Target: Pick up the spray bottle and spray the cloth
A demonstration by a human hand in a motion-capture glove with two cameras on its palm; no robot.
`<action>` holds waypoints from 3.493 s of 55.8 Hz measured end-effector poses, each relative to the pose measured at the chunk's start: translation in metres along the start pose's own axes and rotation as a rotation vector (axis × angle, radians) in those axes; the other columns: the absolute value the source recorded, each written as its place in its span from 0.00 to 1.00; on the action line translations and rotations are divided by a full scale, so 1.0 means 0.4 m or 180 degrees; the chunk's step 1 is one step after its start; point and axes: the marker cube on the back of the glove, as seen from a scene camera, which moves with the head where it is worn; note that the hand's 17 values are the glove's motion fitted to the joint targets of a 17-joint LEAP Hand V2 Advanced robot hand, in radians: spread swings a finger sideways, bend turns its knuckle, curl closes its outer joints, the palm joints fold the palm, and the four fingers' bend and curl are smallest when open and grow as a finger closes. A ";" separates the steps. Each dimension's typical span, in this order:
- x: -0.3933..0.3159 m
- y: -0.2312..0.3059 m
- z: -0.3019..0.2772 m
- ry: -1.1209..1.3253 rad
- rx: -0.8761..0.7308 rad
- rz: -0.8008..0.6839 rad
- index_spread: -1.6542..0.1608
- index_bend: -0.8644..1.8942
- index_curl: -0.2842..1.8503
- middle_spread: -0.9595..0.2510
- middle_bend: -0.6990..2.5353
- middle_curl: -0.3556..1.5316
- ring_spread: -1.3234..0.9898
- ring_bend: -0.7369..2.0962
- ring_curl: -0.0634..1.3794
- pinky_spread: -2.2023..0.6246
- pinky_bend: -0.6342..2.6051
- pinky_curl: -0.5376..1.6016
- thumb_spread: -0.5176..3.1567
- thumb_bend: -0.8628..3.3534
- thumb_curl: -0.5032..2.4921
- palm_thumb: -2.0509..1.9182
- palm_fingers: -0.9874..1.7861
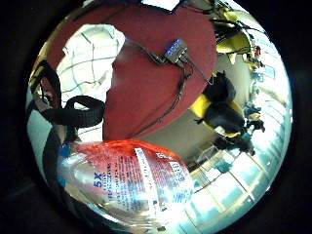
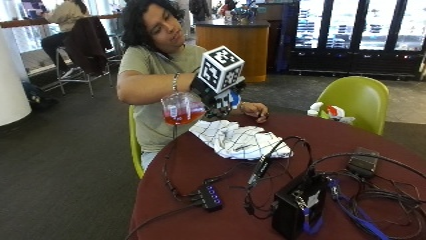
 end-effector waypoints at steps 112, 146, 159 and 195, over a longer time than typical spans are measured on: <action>-0.627 -0.279 0.204 -0.3749 0.1289 -0.2674 0.77 0.46 0.41 0.65 0.41 0.47 0.49 0.47 0.39 0.68 0.33 0.46 0.19 0.20 0.43 0.76 0.85; -0.521 -0.226 0.116 -0.2051 0.0263 -0.2685 0.75 0.36 0.36 0.67 0.32 0.42 0.52 0.39 0.33 0.79 0.27 0.42 0.32 0.20 0.40 0.75 0.66; -0.383 -0.136 0.006 -0.0709 0.0934 -0.1801 0.72 0.33 0.26 0.76 0.29 0.41 0.54 0.40 0.33 0.84 0.34 0.45 0.35 0.19 0.36 0.72 0.50; -0.235 -0.009 -0.082 -0.0016 0.1439 -0.0931 0.68 0.40 0.29 0.80 0.29 0.38 0.59 0.31 0.20 0.85 0.26 0.40 0.37 0.20 0.32 0.72 0.42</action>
